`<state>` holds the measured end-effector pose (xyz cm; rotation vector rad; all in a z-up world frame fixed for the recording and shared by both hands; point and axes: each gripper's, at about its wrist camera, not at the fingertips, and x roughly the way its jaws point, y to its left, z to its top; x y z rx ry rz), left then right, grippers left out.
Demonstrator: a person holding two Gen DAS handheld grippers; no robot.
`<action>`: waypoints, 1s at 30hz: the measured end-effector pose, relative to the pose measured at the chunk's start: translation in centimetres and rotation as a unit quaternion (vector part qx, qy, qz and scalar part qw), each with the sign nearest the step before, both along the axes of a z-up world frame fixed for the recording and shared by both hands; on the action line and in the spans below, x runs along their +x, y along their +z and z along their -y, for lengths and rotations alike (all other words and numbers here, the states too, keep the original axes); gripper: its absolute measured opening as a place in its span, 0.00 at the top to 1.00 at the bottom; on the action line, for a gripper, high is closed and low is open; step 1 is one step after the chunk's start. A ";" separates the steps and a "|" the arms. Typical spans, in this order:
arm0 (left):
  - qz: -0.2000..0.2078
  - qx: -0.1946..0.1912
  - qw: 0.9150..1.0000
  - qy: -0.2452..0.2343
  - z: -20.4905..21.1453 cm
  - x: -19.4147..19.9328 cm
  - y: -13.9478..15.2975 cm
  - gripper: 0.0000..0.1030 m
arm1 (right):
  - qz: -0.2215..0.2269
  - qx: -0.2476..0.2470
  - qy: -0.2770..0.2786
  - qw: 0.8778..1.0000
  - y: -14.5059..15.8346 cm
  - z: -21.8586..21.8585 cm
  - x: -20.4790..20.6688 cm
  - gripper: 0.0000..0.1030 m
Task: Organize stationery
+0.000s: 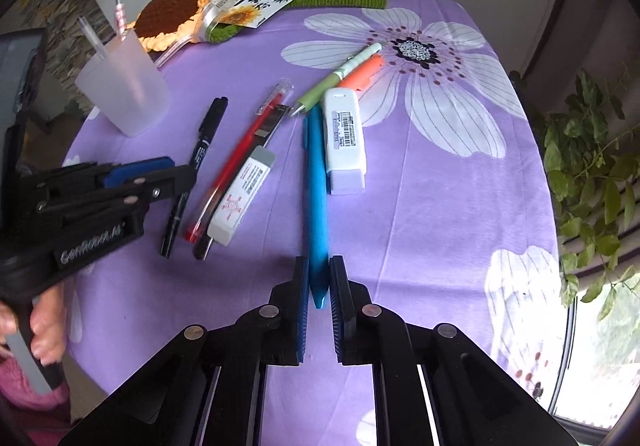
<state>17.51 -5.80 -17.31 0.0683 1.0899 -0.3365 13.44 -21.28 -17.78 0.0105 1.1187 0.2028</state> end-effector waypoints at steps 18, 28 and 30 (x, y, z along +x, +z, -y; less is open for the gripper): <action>-0.029 0.003 1.000 -0.010 -1.1 -3.3 -0.1 0.93 | -0.012 -0.011 0.053 0.998 0.9 1.7 -4.1 0.89; -0.028 0.005 0.999 -0.027 -0.9 -7.0 -0.1 0.92 | 0.011 -0.009 0.043 0.999 1.6 -0.5 1.0 0.76; -0.023 0.002 0.999 -0.025 -1.0 -6.8 0.1 0.89 | 0.013 -0.020 0.037 0.999 1.5 -0.8 1.7 0.76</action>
